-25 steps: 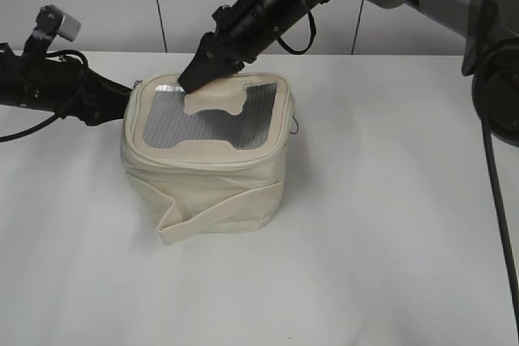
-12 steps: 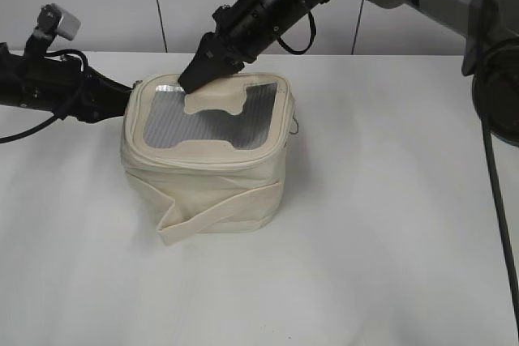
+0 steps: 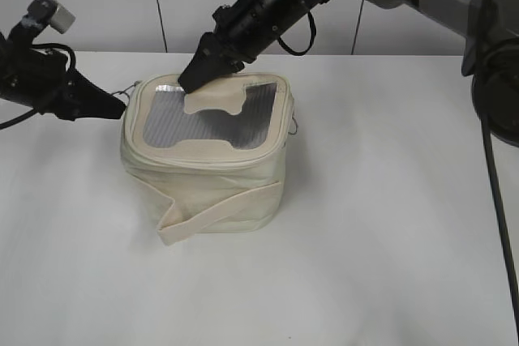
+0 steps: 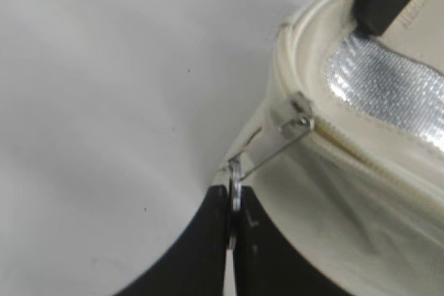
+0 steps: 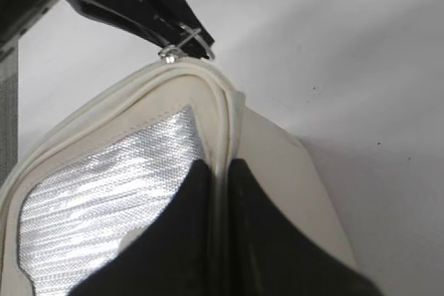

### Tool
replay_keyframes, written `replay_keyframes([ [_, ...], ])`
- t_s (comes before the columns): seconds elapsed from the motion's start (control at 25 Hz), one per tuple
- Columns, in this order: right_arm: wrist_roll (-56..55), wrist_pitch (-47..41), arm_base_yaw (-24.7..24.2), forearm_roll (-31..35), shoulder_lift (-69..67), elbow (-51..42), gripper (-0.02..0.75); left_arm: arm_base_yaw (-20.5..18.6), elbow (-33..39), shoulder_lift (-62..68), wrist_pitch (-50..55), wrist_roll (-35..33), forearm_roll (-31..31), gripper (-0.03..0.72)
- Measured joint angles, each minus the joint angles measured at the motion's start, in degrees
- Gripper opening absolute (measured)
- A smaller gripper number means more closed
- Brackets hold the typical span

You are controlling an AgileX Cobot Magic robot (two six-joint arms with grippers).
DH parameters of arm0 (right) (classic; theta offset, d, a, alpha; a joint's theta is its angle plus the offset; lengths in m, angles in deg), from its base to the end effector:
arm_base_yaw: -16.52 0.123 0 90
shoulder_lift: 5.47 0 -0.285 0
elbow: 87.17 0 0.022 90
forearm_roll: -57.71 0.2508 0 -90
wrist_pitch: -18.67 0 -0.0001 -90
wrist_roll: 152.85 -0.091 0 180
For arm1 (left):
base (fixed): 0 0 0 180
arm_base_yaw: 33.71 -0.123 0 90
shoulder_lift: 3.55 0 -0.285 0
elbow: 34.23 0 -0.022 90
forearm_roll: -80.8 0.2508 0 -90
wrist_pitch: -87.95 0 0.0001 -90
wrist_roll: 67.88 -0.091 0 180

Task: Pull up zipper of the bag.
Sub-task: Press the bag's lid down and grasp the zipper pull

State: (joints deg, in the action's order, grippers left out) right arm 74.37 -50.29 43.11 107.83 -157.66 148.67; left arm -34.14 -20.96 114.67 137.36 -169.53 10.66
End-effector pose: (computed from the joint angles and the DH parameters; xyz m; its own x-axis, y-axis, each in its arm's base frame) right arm 0.4449 0.2956 0.1923 -0.5077 -0.5711 -0.6451 -0.8594 0.2829 0.4258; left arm 0.3664 -0.0623 0.1677 -0.4692 0.4528 -0.7582 0.8223 0.5369 -0.1883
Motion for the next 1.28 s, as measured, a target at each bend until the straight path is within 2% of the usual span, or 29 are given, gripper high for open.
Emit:
replay_keyframes([
  [0.16,-1.71,0.11,0.00,-0.06,0.00,0.00,0.052,0.07,0.14,-3.98,0.17,14.69,10.73,-0.008],
  [0.28,-3.11,0.27,0.00,-0.06,0.00,0.00,0.052,0.09,2.29,-7.67,1.05,21.32,13.87,-0.008],
  [0.48,-4.92,0.52,0.16,-0.06,0.00,0.00,0.051,1.02,11.38,-17.70,-1.82,23.43,14.82,-0.008],
  [0.8,-7.86,0.66,0.16,-0.06,0.00,0.00,0.051,4.90,25.58,-29.20,-7.16,25.24,14.90,-0.008],
  [0.96,-9.64,0.81,0.11,-0.06,0.00,0.00,0.050,10.97,27.53,-30.91,-6.12,26.95,14.49,-0.008],
  [1.08,-9.96,0.81,0.11,0.00,0.00,0.00,0.050,18.80,27.54,-30.96,-9.23,27.16,11.01,-0.008],
  [1.28,-10.06,0.75,0.00,0.12,0.00,0.00,0.048,33.03,27.64,-29.50,-22.22,27.36,3.90,-0.008],
])
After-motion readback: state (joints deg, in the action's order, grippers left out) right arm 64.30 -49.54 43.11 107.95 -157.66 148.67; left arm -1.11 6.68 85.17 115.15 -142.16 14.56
